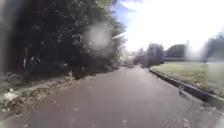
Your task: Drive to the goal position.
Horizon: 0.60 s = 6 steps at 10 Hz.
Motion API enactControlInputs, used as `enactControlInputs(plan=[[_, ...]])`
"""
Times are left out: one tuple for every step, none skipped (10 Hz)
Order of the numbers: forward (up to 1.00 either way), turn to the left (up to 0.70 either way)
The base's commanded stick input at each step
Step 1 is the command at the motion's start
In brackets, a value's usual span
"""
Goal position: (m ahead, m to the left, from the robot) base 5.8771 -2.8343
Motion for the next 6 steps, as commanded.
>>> enactControlInputs(plan=[[0.45, 0.00], [0.45, 0.00], [0.45, 0.00], [0.45, 0.00], [0.45, 0.00], [0.45, 0.00]])
